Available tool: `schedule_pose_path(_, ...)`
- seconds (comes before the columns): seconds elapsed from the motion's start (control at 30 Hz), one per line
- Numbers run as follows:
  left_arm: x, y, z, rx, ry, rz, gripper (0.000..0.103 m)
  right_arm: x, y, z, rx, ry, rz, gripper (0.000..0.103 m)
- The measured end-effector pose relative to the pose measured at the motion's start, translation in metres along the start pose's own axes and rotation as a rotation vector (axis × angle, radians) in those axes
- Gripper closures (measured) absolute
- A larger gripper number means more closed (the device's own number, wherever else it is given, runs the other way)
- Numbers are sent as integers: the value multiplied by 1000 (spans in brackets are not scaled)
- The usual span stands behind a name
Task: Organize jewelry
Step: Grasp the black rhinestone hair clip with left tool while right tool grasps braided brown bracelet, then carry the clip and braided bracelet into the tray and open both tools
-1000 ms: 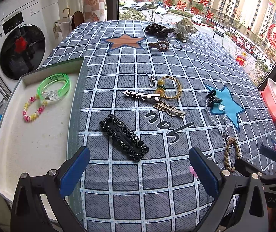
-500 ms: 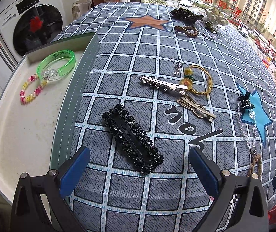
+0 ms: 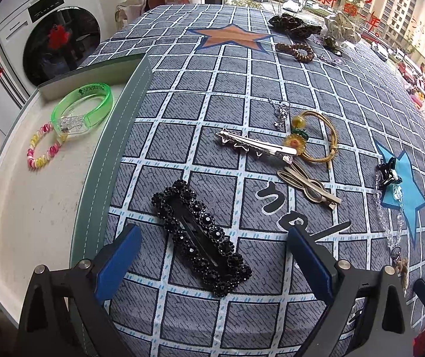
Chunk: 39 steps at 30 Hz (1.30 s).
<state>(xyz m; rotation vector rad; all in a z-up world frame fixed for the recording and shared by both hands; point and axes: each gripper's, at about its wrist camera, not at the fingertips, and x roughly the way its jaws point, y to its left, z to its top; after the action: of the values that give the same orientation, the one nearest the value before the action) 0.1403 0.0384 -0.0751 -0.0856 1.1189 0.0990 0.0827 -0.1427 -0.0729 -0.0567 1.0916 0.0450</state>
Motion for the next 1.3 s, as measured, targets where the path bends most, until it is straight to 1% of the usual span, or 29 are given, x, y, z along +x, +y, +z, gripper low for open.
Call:
schedule_pose_path(0.1,-4,-4,-1,29,-11,-15,13,0,0,1,2,2,-2,0)
schedule_pose_path(0.13,-5,-6,-1,40,-14,-20,19,0,1,0,1,2,0,1)
schedule_pose_path(0.17,-7,-8,-2,51,-19,-24,27,-1,0,0,-2,0,3,2)
schedule_pose_path(0.2,-9,-9,-2,61,-22,-29,31,-2,0,-1,-5,-1,5,4)
schedule_pose_path(0.27,-11,-12,-2,84,-26,-39,49,-4,0,-2,-9,-5,8,9)
schedule_pose_path(0.33,-13,-15,-3,106,-29,-48,60,-6,-1,-2,-10,-9,8,19)
schedule_pose_path(0.37,-14,-15,-4,116,-27,-49,60,-8,-1,-2,-12,-12,8,22)
schedule_pose_path(0.43,-14,-15,-5,128,-30,-59,61,-11,0,-2,-21,-14,10,38)
schedule_pose_path(0.47,-15,-14,-7,131,-30,-67,61,-13,1,-2,-28,-16,11,44)
schedule_pose_path(0.5,-16,-13,-8,133,-29,-75,61,-14,1,-2,-31,-19,14,60)
schedule_pose_path(0.53,-18,-12,-10,131,-28,-86,61,-15,2,-2,-31,-22,15,79)
schedule_pose_path(0.57,-19,-11,-12,130,-29,-98,61,-16,2,-2,-28,-22,17,87)
schedule_pose_path(0.6,-22,-10,-14,130,-31,-109,61,-16,0,-1,-19,-22,26,90)
schedule_pose_path(0.77,-39,-3,-21,138,-65,-159,61,-19,-17,-4,63,-21,127,90)
schedule_pose_path(0.97,-57,7,-27,145,-93,-200,61,-29,-29,-11,115,-26,200,90)
schedule_pose_path(1.17,-74,14,-32,159,-127,-214,61,-38,-30,-11,134,-40,235,90)
schedule_pose_path(1.3,-85,20,-31,161,-158,-219,61,-46,-23,-8,121,-50,237,90)
